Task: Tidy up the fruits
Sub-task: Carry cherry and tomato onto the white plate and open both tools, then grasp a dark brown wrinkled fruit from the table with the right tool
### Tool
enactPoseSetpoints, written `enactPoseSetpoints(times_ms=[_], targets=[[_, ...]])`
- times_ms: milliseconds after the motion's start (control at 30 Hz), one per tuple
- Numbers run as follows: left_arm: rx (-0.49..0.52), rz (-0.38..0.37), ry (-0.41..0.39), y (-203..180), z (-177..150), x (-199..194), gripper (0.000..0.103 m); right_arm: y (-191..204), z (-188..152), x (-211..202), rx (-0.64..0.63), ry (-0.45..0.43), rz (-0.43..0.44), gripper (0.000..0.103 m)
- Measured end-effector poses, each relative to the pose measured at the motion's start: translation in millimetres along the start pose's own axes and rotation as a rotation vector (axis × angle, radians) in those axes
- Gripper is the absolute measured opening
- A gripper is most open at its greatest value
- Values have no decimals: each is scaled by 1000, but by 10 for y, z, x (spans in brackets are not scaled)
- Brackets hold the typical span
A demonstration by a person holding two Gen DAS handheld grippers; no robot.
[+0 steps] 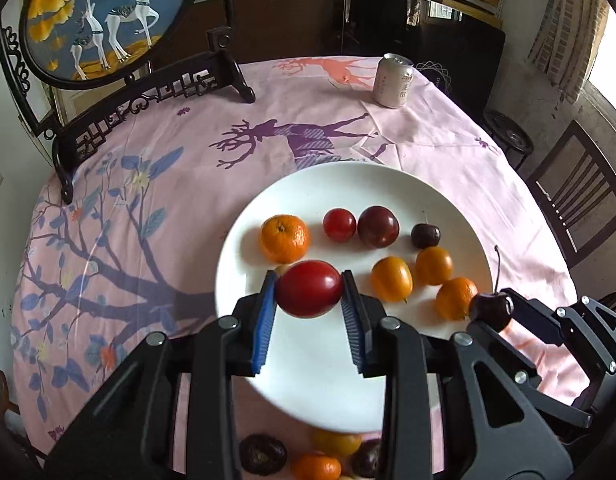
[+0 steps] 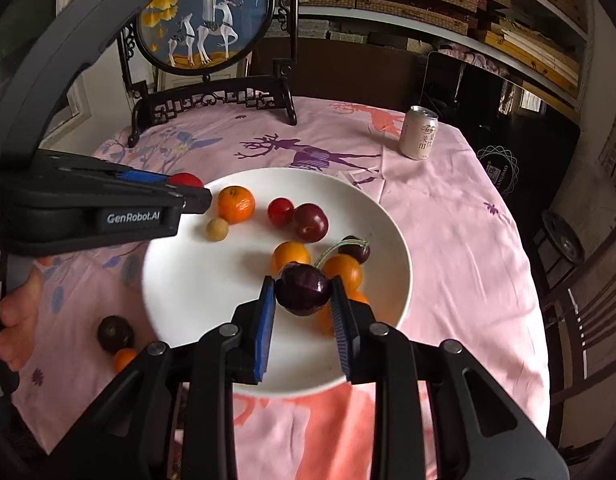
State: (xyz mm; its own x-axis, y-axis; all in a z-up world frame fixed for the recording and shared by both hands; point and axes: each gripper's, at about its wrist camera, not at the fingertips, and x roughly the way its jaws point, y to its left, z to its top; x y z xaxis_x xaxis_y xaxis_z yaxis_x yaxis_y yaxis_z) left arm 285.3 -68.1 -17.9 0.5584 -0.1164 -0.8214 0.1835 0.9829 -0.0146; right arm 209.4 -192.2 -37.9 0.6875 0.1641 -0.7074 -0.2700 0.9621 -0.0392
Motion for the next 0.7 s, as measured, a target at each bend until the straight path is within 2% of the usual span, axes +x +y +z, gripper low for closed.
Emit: enactPoseSetpoints(times_ms=[100, 333, 400, 433, 500, 600, 700], targets=[[-21, -13, 28, 39, 101, 240, 32, -104, 102, 318, -5, 44, -4, 28], [-35, -22, 75, 78, 196, 590, 32, -88, 169, 661, -38, 64, 2, 28], [-42, -27, 82, 89, 211, 631, 33, -81, 167, 704, -48, 66, -27, 41], [-48, -37, 81, 103, 212, 618, 38, -88, 166, 680, -51, 59, -56, 59], [-48, -40, 59, 129, 189, 508, 47, -111, 143, 549, -41, 49, -70, 60], [-44, -46, 1, 207, 42, 170, 49, -152, 31, 215, -8, 30, -50, 60], [-58, -50, -43, 328, -277, -180, 54, -131, -249, -142, 31, 29, -19, 74]])
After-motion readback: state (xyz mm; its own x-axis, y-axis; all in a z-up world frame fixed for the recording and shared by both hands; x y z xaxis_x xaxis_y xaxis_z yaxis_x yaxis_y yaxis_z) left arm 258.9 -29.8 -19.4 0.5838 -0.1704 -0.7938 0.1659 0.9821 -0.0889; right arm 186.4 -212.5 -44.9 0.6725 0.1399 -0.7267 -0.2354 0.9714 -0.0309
